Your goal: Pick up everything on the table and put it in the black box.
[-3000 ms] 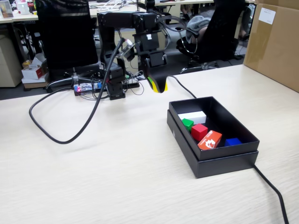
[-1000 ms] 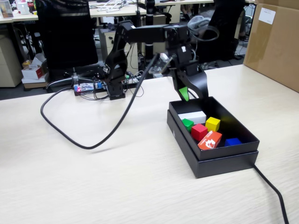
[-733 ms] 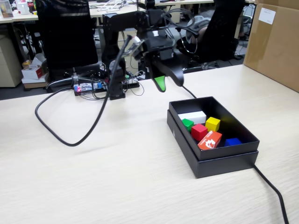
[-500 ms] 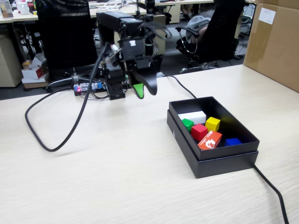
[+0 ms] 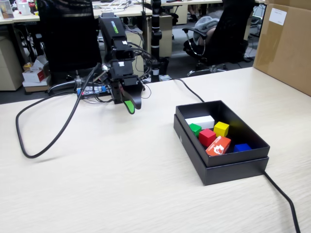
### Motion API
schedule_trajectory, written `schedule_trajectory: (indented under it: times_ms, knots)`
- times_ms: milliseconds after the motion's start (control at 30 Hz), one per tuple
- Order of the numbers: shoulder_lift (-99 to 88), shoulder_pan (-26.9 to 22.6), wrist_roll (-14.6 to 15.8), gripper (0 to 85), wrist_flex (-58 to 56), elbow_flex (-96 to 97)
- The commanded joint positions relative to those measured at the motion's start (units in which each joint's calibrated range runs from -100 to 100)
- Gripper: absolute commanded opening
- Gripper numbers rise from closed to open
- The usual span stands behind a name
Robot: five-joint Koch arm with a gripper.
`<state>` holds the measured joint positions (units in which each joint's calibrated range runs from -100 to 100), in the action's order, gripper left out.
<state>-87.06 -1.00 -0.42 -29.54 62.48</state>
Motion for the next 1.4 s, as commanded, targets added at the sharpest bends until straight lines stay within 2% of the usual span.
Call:
schedule_trajectory:
  times_ms: [0, 233, 367, 900, 1367]
  knots:
    - [-3.8, 0.2, 0.5, 50.9, 9.5, 2.9]
    - [-6.2, 0.5, -0.3, 51.5, 19.0, 14.1]
    - [-6.1, 1.3, -2.4, 50.8, 31.7, 23.3]
    - [-5.4, 1.3, -2.3, 51.2, 36.7, 33.1]
    - [-4.8, 0.9, -2.1, 50.5, 37.3, 33.4]
